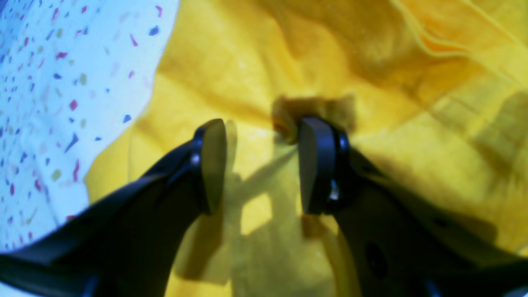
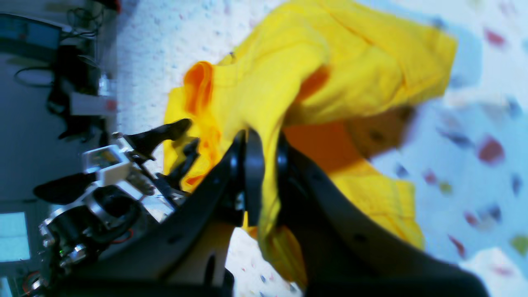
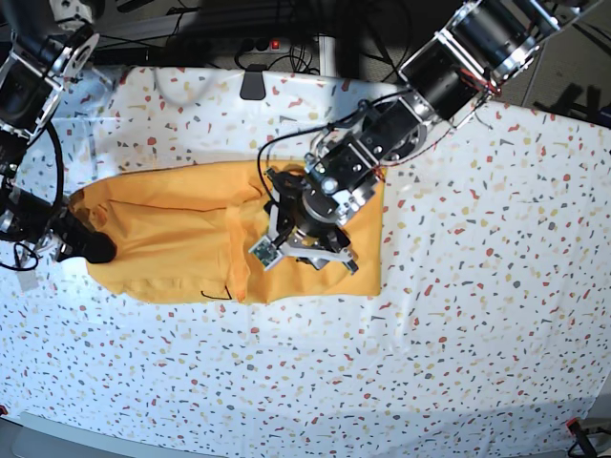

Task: Fold the T-shirt properly
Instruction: 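Grasp the opposite strip end with the right gripper and fold it over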

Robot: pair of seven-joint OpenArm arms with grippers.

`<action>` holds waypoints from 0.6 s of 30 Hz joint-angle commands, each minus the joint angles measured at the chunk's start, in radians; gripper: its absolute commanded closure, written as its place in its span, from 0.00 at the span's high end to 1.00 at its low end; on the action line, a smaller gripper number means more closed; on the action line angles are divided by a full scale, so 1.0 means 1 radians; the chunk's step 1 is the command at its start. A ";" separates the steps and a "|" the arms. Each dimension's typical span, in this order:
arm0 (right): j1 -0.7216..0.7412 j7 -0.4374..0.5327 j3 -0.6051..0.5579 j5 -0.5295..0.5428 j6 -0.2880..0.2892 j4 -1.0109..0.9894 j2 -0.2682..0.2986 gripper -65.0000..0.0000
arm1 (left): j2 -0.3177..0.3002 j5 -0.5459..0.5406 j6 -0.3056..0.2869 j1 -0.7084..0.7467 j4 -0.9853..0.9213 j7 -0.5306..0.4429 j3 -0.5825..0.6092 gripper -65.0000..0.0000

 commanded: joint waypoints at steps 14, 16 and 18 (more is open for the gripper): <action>0.120 -0.050 -0.319 0.313 0.001 0.014 0.019 0.00 | 0.013 0.089 0.095 -0.165 0.088 0.188 -0.003 0.42; 0.140 -0.050 -0.362 0.312 0.001 0.014 0.014 0.00 | 0.010 0.129 0.098 -0.183 0.153 0.223 -0.003 0.42; 0.161 -0.050 -0.378 0.306 0.001 0.014 -0.003 0.00 | 0.007 0.160 0.097 -0.198 0.226 0.277 -0.004 0.42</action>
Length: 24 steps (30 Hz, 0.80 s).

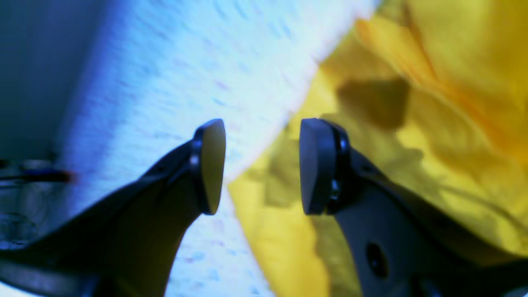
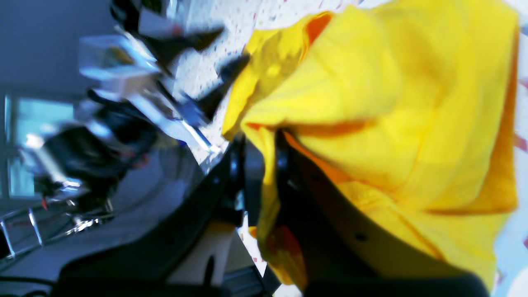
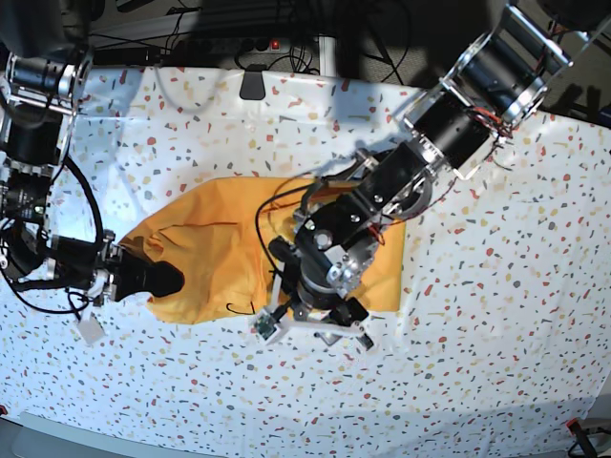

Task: Fold the T-shirt properly
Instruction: 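Grasp the opposite strip end with the right gripper and fold it over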

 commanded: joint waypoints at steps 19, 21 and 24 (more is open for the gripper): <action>0.206 0.016 0.003 -0.211 -0.002 0.014 -0.311 0.00 | -0.310 0.247 0.233 0.034 0.099 0.219 -0.047 0.42; 0.206 0.020 0.003 -0.270 -0.002 0.014 -0.347 0.00 | -0.342 0.238 0.232 0.077 0.099 0.212 -0.047 0.42; 0.205 0.062 0.003 -0.365 -0.002 0.014 -0.398 0.00 | -0.377 0.237 0.233 0.135 0.099 0.199 -0.047 0.42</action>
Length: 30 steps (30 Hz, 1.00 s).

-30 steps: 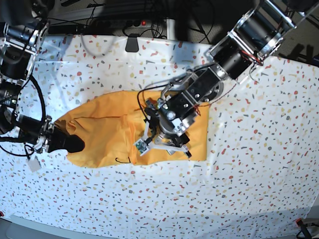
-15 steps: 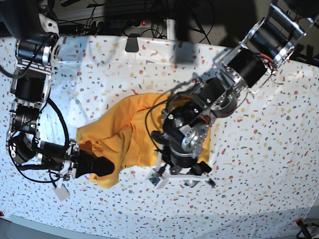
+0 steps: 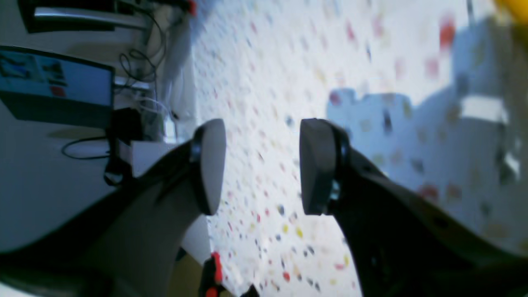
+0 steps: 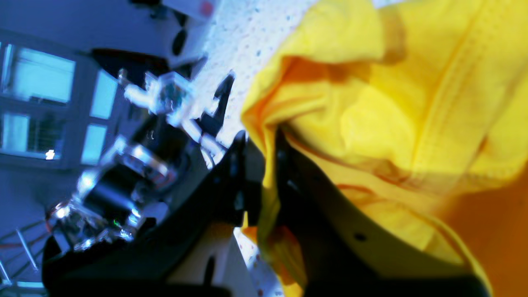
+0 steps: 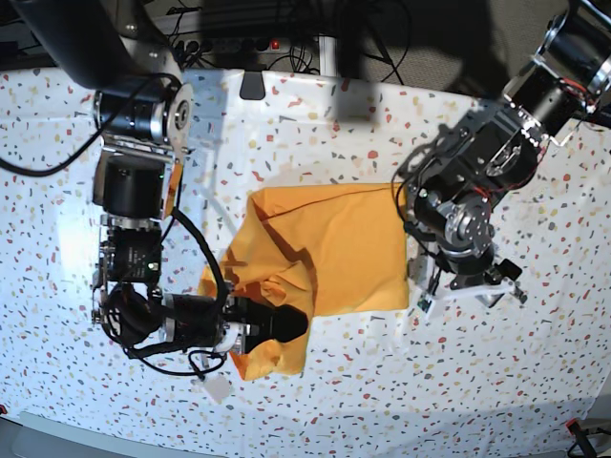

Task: Fold the T-shirt properly
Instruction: 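Grasp the opposite strip end with the right gripper and fold it over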

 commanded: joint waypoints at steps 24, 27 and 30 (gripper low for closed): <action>0.028 0.162 -0.008 -0.355 0.000 0.015 -0.228 0.00 | -0.018 0.011 0.053 0.092 0.020 -0.051 -0.008 0.42; 0.028 0.163 -0.008 -0.338 0.000 0.015 -0.228 0.07 | -0.019 0.012 0.052 0.091 0.023 -0.055 -0.008 0.42; 0.024 0.162 -0.039 -0.314 0.000 0.015 -0.228 0.11 | -0.019 0.012 0.052 0.092 0.023 -0.055 -0.008 0.42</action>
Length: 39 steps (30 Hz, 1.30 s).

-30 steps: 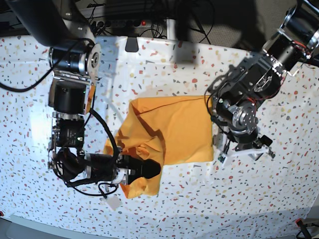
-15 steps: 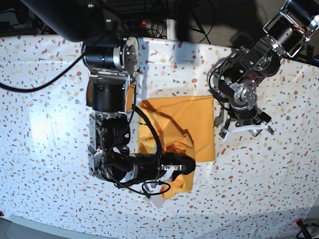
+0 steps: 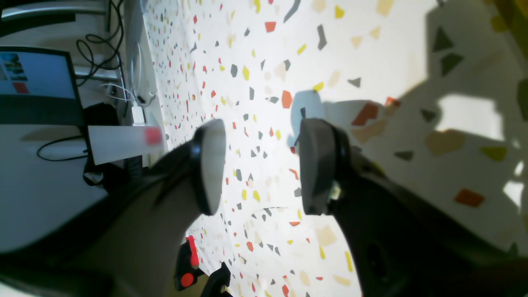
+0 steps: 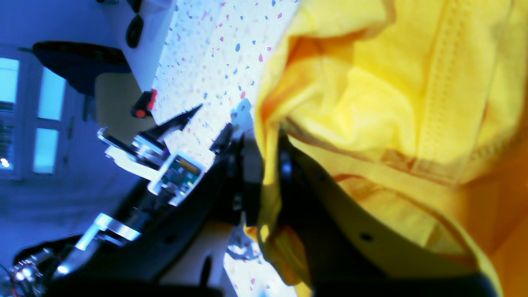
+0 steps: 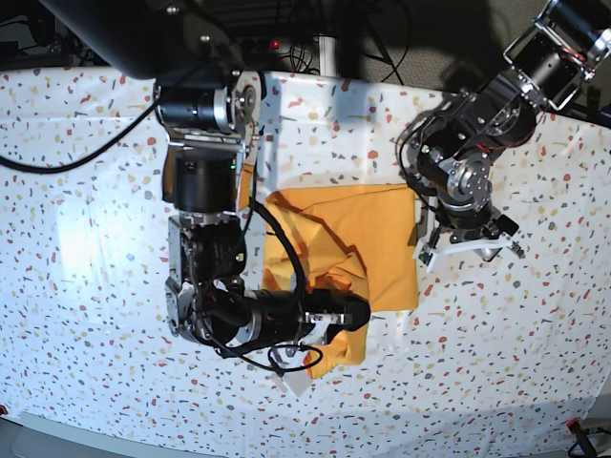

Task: Fold the T-shirt properly
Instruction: 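Grasp the opposite strip end with the right gripper and fold it over, then release the folded end with the right gripper and lift it away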

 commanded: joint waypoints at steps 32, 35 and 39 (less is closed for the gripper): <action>0.158 0.093 -0.032 -0.269 0.001 0.016 -0.002 0.52 | -0.006 0.055 0.014 -0.022 0.104 -0.020 -0.008 0.42; 0.112 0.093 -0.041 -0.261 0.001 0.016 0.013 0.52 | -0.006 -0.024 0.014 -0.022 0.124 -0.038 -0.008 0.42; 0.019 0.101 -0.132 -0.277 0.001 0.016 -0.007 0.52 | -0.006 -0.068 0.014 -0.022 0.126 -0.061 -0.008 0.42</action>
